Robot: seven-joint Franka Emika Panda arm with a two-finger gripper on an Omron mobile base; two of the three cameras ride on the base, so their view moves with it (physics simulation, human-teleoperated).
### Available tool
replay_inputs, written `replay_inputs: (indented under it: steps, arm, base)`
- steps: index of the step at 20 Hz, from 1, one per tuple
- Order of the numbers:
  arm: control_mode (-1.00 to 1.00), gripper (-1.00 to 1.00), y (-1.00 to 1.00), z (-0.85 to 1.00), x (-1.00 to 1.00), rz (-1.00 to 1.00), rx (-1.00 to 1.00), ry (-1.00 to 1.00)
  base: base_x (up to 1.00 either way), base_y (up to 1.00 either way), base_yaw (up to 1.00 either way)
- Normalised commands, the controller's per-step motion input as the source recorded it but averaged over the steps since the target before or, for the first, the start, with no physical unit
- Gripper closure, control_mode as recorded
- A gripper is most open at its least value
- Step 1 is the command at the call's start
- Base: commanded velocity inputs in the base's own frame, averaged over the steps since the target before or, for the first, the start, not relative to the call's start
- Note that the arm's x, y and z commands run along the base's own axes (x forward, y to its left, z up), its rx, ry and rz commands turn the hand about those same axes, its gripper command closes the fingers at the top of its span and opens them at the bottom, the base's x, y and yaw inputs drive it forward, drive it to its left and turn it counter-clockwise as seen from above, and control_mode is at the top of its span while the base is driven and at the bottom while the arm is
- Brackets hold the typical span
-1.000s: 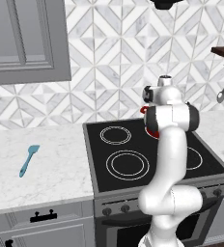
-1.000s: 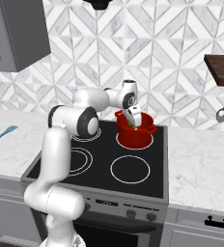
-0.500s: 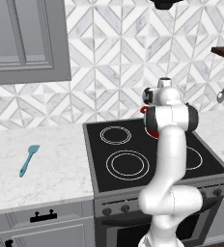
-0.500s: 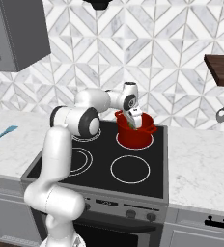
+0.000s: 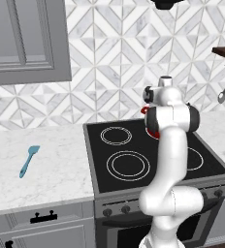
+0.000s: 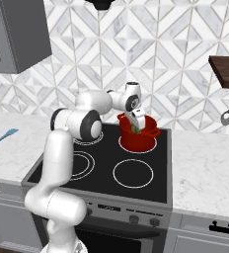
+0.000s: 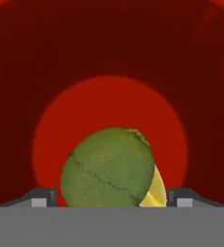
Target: Put the lime and lemon wedge in the pot. Retrieve the spatula and lightly stir the vegetables in the pot.
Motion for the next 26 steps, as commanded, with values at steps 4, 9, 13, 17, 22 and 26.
replay_inputs:
  steps: [4,9,13,17,22,26]
  arm:
    - [-1.0,-1.0,0.0,0.33,0.0,0.11,0.0,0.0]
    - [-1.0,-1.0,0.0,0.53,-0.1,0.07,0.0,-0.08]
    - [-1.0,-1.0,0.4,0.87,-0.58,0.19,0.0,-0.22]
    - [-1.0,-1.0,0.64,0.33,-0.74,0.44,-0.03,-0.08]
    - [-1.0,-1.0,0.16,0.0,-0.13,0.08,-0.03,0.0]
    - [-1.0,-1.0,1.0,0.11,-0.96,0.35,0.0,-0.05]
  base:
    - [0.0,0.0,0.0]
    - [0.0,0.0,0.0]
    - [0.0,0.0,0.0]
    - [0.0,0.0,0.0]
    - [0.0,0.0,0.0]
    - [0.0,0.0,0.0]
